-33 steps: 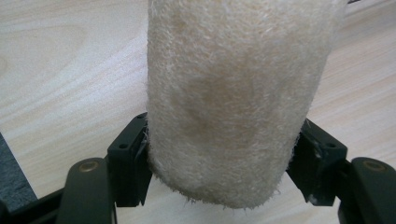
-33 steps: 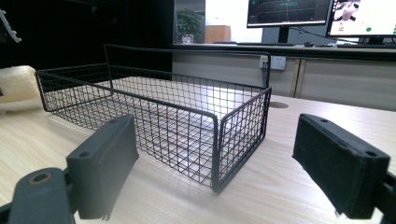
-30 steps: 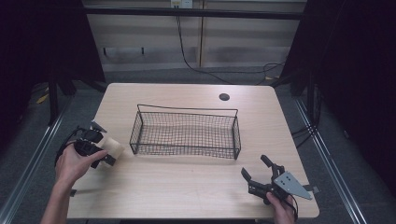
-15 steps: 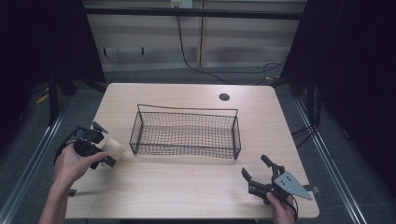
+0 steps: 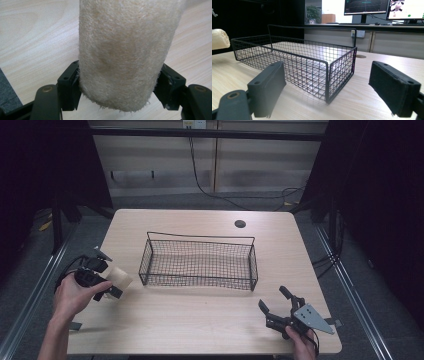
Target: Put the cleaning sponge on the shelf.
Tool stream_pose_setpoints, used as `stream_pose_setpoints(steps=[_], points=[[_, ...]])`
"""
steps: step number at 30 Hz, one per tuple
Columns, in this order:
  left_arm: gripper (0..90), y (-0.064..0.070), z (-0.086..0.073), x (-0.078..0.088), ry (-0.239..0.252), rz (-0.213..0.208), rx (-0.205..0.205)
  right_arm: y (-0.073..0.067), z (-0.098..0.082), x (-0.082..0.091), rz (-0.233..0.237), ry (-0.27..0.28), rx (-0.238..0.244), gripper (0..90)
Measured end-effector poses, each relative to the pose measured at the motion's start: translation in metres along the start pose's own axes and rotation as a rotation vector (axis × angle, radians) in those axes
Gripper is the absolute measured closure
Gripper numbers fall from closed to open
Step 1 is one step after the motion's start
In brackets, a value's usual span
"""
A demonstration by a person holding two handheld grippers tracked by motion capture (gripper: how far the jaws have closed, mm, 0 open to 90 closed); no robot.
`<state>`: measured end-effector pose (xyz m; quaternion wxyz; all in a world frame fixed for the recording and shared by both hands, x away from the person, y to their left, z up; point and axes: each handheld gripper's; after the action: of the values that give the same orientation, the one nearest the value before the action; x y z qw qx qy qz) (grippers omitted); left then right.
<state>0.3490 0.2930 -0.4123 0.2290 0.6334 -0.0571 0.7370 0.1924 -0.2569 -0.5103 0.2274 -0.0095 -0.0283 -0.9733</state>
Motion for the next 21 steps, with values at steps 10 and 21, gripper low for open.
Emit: stream_pose_setpoints(steps=[10,21], points=[[31.7,0.008,0.003,0.019,0.013,-0.028,-0.037,0.0,0.0,0.0,-0.003,0.001,-0.001,13.0],[31.7,0.003,0.003,0.034,0.051,-0.05,-0.033,0.0,0.0,0.0,-0.004,0.002,-0.003,13.0]])
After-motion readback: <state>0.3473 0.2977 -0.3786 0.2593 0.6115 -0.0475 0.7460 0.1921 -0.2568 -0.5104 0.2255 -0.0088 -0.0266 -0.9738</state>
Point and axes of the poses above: each handheld gripper's, and its own axes: x roughly backward along the jaws, z roughly out of its top, y roughly to its right, and after that the axes turned 4 degrees about x, right-handed
